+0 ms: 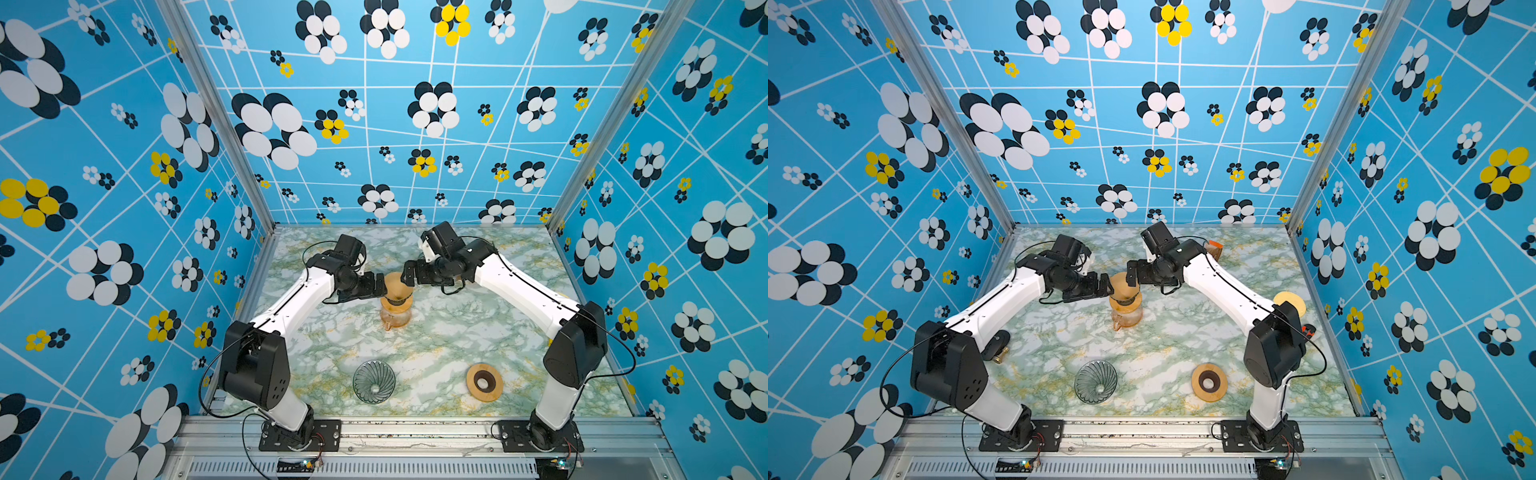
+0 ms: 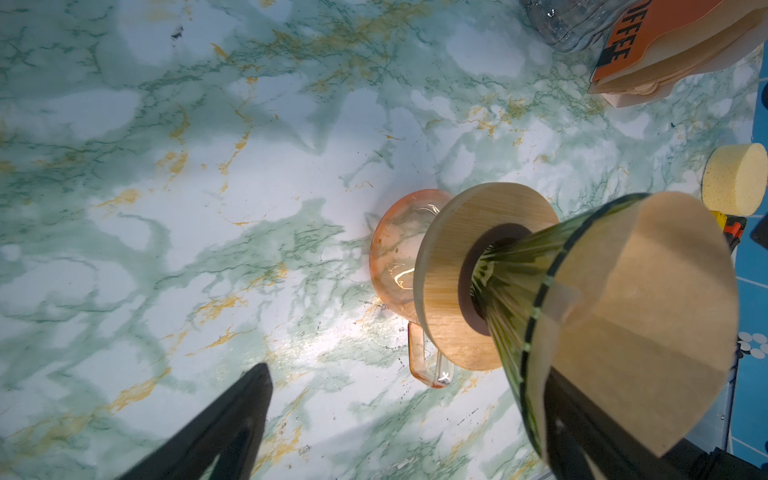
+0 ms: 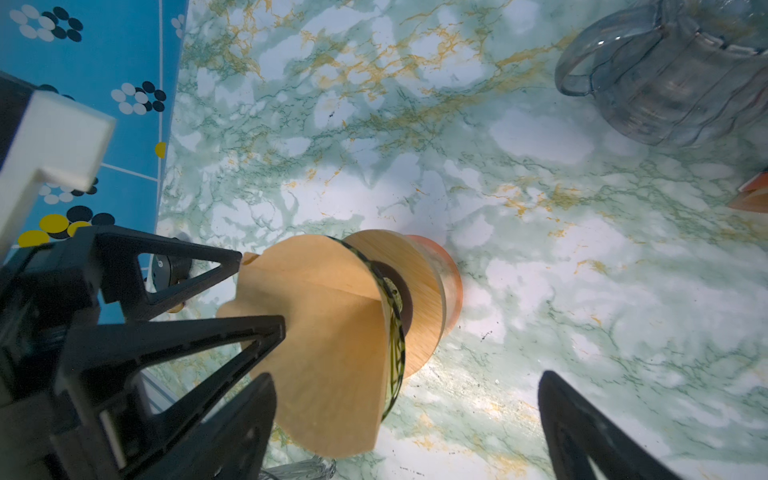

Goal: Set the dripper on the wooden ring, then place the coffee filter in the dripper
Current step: 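Open both grippers and lift them away from the filter, then grasp the clear glass pitcher handle with the right gripper while the left draws back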

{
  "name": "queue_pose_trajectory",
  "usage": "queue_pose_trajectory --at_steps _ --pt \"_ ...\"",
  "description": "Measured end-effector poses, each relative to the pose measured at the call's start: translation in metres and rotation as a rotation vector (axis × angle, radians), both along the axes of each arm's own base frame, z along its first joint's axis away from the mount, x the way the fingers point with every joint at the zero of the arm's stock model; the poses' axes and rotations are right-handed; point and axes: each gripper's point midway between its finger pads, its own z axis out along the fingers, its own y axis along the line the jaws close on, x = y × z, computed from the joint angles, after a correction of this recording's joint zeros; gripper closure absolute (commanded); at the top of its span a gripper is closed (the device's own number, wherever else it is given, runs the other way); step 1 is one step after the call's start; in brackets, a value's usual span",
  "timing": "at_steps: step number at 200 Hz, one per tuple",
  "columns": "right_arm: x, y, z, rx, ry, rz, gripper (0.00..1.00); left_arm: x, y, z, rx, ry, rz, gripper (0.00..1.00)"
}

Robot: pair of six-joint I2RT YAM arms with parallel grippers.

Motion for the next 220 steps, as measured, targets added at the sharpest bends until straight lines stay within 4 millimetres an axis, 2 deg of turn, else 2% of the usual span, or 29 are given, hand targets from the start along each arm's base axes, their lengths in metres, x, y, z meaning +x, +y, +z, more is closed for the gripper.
queue_pose_trajectory --at_steps 71,97,130,155,179,202,220 --pt "0.001 -0.002 0.000 -0.010 -0.008 -0.003 0.01 0.001 -0.002 0.003 -0.017 -0.003 -0.004 0.01" --pt "0.005 -0.006 0.001 -0.039 -0.036 -0.002 0.02 0.005 -0.009 0.017 -0.069 -0.043 -0.020 0.01" --pt "0.009 -0.019 0.017 -0.051 -0.106 -0.013 0.07 0.006 -0.015 0.053 -0.141 -0.177 -0.046 0.01" --pt "0.023 -0.041 0.035 -0.031 -0.149 -0.065 0.19 -0.011 -0.012 0.075 -0.184 -0.272 -0.063 0.01" --pt "0.042 -0.060 0.037 -0.018 -0.157 -0.090 0.35 -0.029 -0.009 0.082 -0.217 -0.329 -0.082 0.01" --pt "0.062 -0.064 0.035 -0.047 -0.164 -0.023 0.47 -0.045 -0.006 0.081 -0.236 -0.352 -0.095 0.01" --pt "0.078 -0.063 0.030 -0.087 -0.175 0.026 0.51 -0.056 -0.003 0.080 -0.247 -0.360 -0.097 0.01"
